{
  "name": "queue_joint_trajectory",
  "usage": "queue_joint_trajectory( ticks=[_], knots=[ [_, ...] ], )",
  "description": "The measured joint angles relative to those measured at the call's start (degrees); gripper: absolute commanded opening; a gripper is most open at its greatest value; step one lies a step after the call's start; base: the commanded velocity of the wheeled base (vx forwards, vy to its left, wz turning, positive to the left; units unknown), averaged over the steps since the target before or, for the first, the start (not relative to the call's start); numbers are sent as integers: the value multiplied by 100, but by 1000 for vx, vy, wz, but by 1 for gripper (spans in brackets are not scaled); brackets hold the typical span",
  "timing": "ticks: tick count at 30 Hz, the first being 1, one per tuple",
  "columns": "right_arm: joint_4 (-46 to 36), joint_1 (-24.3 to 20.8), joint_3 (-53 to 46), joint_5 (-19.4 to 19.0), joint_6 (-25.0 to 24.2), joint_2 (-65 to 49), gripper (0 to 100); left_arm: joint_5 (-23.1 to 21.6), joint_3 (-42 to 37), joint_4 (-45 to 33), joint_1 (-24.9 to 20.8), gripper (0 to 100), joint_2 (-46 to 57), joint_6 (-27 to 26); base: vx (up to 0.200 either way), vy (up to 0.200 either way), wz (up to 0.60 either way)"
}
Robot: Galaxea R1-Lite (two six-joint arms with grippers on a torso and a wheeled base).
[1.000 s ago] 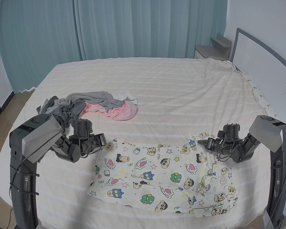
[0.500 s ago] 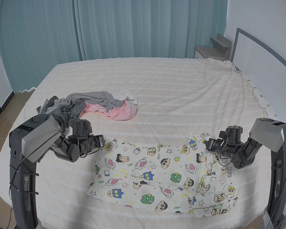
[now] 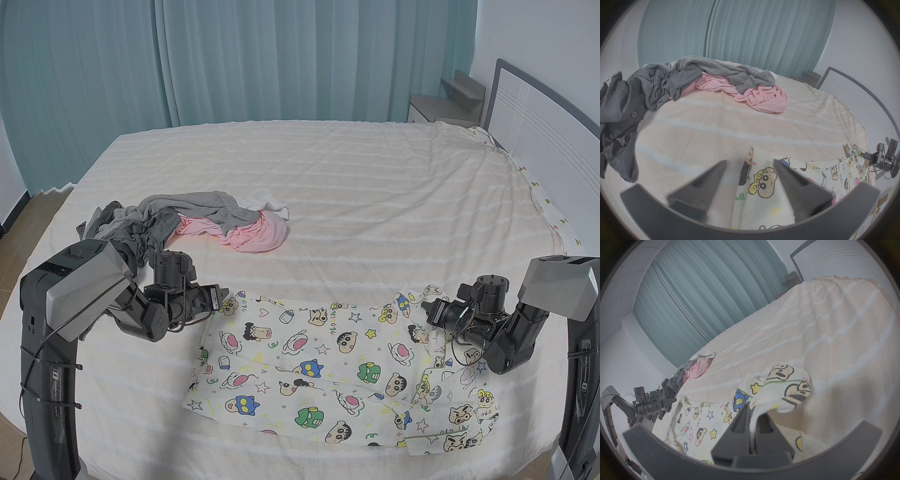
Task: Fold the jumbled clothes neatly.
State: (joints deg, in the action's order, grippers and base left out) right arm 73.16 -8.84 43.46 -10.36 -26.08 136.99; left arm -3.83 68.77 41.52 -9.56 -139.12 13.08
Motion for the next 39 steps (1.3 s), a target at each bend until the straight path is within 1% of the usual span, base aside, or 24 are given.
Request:
queue_joint_trajectory(
  ticks=[8, 17, 29, 30, 39],
  knots=[
    [0, -15, -30, -4, -6, -66, 0, -468, -11, -13, -41, 100, -7, -2, 0, 0, 0],
    [-7, -20, -88, -15, -11, -154, 0, -453, 162, -22, -260, 100, -200, -17, 0, 0, 0],
    [-5, -37, -124, -28, -17, -162, 0, -440, 311, 27, -295, 100, -424, 18, 0, 0, 0],
    [-5, -48, -127, -28, -20, -162, 0, -438, 341, 55, -295, 0, -446, 35, 0, 0, 0],
    [9, -13, -104, -30, -28, -146, 0, -422, 354, 156, -301, 0, -499, 44, 0, 0, 0]
  ],
)
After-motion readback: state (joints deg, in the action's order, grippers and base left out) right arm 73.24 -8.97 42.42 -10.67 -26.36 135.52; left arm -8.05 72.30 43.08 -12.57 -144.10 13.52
